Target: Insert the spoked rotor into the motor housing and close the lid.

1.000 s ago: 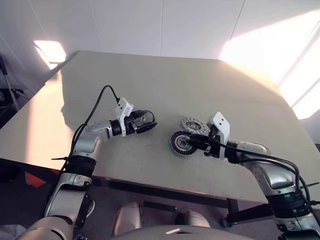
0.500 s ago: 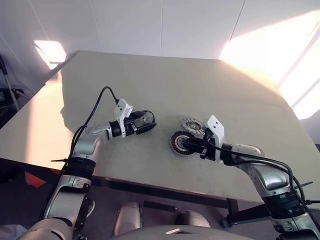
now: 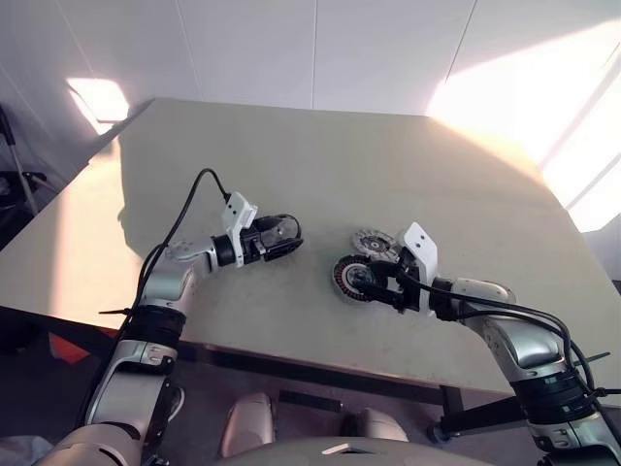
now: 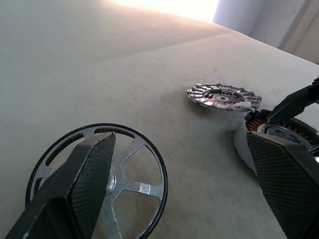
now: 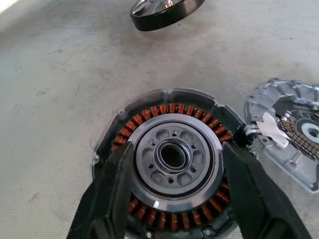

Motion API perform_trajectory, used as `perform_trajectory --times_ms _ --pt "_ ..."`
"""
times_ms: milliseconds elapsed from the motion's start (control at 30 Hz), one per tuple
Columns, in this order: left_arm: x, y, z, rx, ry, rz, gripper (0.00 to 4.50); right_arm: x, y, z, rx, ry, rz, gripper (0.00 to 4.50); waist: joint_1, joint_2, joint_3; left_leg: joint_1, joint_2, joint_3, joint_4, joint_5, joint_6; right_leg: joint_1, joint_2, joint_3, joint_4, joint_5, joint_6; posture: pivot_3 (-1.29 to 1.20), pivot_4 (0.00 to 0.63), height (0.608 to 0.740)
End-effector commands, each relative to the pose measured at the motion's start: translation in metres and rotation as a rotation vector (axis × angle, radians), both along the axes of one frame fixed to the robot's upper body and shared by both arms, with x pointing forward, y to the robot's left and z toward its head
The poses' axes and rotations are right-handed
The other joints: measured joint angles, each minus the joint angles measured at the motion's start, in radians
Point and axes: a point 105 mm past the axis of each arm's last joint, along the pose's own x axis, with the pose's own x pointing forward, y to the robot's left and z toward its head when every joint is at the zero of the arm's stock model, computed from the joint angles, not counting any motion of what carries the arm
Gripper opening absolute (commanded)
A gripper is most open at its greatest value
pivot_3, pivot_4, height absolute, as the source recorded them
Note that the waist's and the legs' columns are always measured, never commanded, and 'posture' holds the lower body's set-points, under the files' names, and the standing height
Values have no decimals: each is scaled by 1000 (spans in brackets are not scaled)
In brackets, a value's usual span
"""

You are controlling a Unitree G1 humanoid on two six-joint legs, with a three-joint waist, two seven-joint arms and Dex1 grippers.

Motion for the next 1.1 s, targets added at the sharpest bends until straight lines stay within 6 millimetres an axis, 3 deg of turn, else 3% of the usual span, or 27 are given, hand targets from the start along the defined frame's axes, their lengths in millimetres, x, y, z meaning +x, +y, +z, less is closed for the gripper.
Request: perform_trajectory --times_ms 33,167,200,300,467,500,700,933,1100 --pt "4 2 15 -10 -57 4 4484 5 -1 17 7 -73 0 3002 0 0 0 0 0 0 0 0 0 0 0 0 0 0 0 0 0 740" --pt "3 1 15 -9 -57 3 4484 5 2 24 29 -86 12 3002 0 0 0 0 0 0 0 0 0 0 0 0 0 0 0 0 0 740" --pt "4 1 15 -9 -57 3 4484 5 2 25 34 -86 13 2827 0 0 0 0 0 0 0 0 0 0 0 0 0 0 0 0 0 740" --pt "4 1 15 -8 -57 3 4484 4 2 26 47 -81 20 2105 0 0 0 0 0 0 0 0 0 0 0 0 0 0 0 0 0 740" --pt "4 1 14 -5 -56 3 4484 2 4 27 51 -81 34 229 0 0 0 0 0 0 0 0 0 0 0 0 0 0 0 0 0 740" --pt "4 1 14 -5 -56 3 4484 2 4 27 50 -82 36 58 0 0 0 0 0 0 0 0 0 0 0 0 0 0 0 0 0 740" --pt "6 2 15 -2 -56 8 4484 1 9 24 38 -68 50 58 0 0 0 0 0 0 0 0 0 0 0 0 0 0 0 0 0 740" --pt "6 3 14 -1 -55 19 4484 -6 20 -1 -9 0 65 58 0 0 0 0 0 0 -1 0 0 0 0 0 0 0 0 0 0 740" --pt "6 5 13 0 -53 26 4484 -1 16 9 -24 -49 52 58 -3 0 0 1 0 0 -1 0 -1 0 0 0 0 0 0 0 0 740"
